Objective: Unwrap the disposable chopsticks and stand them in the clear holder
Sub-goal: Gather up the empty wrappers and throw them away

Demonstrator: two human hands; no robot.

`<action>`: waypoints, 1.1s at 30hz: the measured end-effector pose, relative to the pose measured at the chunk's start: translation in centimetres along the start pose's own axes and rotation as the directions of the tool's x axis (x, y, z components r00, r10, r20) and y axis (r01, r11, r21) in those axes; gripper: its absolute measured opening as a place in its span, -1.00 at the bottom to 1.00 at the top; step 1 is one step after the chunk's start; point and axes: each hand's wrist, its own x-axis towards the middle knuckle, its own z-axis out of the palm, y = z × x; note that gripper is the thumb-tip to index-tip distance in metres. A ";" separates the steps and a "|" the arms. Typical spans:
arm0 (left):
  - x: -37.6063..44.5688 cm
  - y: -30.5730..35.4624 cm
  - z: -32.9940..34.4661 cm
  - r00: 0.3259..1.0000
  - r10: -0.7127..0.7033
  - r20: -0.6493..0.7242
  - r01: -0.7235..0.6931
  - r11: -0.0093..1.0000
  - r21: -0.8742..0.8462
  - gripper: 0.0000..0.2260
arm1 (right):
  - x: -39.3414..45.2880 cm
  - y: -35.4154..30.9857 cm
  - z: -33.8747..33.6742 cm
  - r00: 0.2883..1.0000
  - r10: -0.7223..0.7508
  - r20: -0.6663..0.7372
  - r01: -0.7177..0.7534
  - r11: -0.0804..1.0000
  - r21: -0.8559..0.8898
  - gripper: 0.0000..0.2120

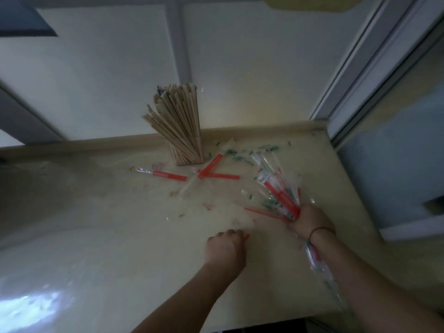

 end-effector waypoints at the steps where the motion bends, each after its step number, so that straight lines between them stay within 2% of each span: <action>1: 0.1 -0.2 -0.1 0.999 -0.040 0.008 0.040 0.993 -0.110 -0.71 | 0.0 -0.1 0.5 1.000 -0.003 -0.023 0.002 1.000 -0.010 -0.55; 2: 0.3 -0.5 -0.3 0.995 -0.100 0.010 0.099 0.966 -0.240 -0.74 | 0.1 -0.3 0.9 0.999 -0.015 -0.033 0.014 1.000 -0.017 -0.54; 4: 0.7 -1.1 -0.3 0.971 -0.236 0.027 0.219 0.846 -0.485 -0.82 | -0.1 -0.7 1.5 0.999 -0.041 -0.023 0.040 0.998 -0.039 -0.53; 5: 0.6 -1.3 -0.3 0.954 -0.294 0.054 0.264 0.748 -0.609 -0.83 | -0.2 -0.9 1.9 0.998 -0.050 -0.029 0.048 0.997 -0.062 -0.54; 7: 0.1 -1.0 -0.3 0.910 -0.379 0.170 0.340 0.445 -0.829 -0.82 | -0.6 -1.3 2.6 0.996 -0.054 -0.075 0.043 0.989 -0.142 -0.56; 8: -0.2 -0.9 -0.2 0.889 -0.393 0.233 0.367 0.311 -0.877 -0.81 | -0.8 -1.4 2.8 0.994 -0.052 -0.092 0.037 0.986 -0.164 -0.57; 9: -0.6 -0.8 -0.2 0.875 -0.398 0.276 0.383 0.220 -0.897 -0.81 | -1.0 -1.5 2.9 0.994 -0.050 -0.099 0.034 0.987 -0.159 -0.58; 13: -1.4 -0.5 -0.5 0.844 -0.387 0.372 0.398 -0.015 -0.917 -0.84 | -2.1 -1.4 2.8 0.992 -0.076 -0.105 0.067 0.994 -0.084 -0.61; 15: -1.5 -0.4 -0.8 0.839 -0.376 0.394 0.392 -0.084 -0.916 -0.87 | -2.9 -1.6 2.2 0.985 -0.101 -0.143 0.102 0.995 -0.001 -0.67; 18: -1.8 0.1 -1.4 0.856 -0.336 0.393 0.377 -0.112 -0.919 -0.89 | -4.4 -2.2 1.4 0.970 -0.133 -0.202 0.174 0.964 0.203 -0.74; 21: -1.9 0.8 -2.3 0.911 -0.313 0.269 0.285 0.004 -0.959 -0.91 | -6.5 -2.8 0.7 0.964 -0.194 -0.183 0.259 0.845 0.468 -0.78; 23: -2.3 1.4 -3.3 0.939 -0.298 0.172 0.189 0.028 -0.982 -0.92 | -8.3 -3.1 0.4 0.954 -0.249 -0.164 0.298 0.769 0.565 -0.78; 26: -2.9 2.3 -4.3 0.981 -0.177 0.082 0.092 0.048 -0.995 -0.88 | -10.6 -2.5 0.9 0.938 -0.328 -0.109 0.318 0.696 0.644 -0.74; 30: -4.4 3.2 -5.1 0.998 0.061 0.031 0.026 0.092 -0.995 -0.82 | -12.0 -0.3 1.9 0.929 -0.328 -0.171 0.351 0.637 0.686 -0.78; 31: -4.9 3.2 -5.1 0.993 0.112 0.018 0.005 0.116 -0.993 -0.81 | -12.2 0.3 1.9 0.927 -0.324 -0.188 0.359 0.630 0.688 -0.78; 33: -5.7 3.4 -5.1 0.978 0.198 -0.063 -0.109 0.231 -0.967 -0.79 | -12.6 1.6 2.1 0.921 -0.328 -0.211 0.377 0.611 0.696 -0.74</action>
